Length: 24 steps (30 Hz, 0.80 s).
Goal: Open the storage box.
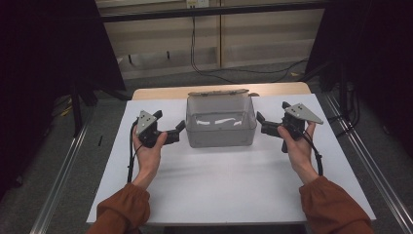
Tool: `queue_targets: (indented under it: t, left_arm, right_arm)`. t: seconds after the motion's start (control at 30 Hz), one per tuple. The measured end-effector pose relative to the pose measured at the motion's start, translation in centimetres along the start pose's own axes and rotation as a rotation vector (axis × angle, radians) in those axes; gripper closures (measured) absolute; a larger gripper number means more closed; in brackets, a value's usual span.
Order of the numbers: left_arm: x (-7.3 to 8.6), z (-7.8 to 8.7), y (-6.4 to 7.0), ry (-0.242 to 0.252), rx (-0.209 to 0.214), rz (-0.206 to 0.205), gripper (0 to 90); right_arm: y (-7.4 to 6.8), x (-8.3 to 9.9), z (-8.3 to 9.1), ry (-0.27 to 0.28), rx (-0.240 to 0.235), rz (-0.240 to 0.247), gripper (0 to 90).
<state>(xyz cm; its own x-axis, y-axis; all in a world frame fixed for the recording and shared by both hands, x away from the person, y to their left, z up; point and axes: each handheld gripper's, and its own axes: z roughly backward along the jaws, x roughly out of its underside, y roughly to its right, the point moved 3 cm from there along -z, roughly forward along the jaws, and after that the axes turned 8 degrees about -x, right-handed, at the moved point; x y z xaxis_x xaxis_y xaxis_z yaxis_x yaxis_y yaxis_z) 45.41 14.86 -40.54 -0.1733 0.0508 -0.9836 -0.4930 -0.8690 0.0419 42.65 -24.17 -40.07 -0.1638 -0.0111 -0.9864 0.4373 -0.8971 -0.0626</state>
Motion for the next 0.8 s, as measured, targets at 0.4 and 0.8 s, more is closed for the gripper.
queue_targets:
  t: [0.4, 0.8]
  left_arm:
    - [0.9, 2.9, 0.0, 0.015, -0.024, -0.013, 1.9]
    - [2.4, 5.8, 0.3, 0.016, -0.05, 0.012, 1.9]
  right_arm:
    - [-0.4, 1.7, 3.4, 0.001, 0.037, 0.031, 0.0]
    - [-0.2, 3.0, 7.2, 0.005, 0.056, 0.038, 0.0]
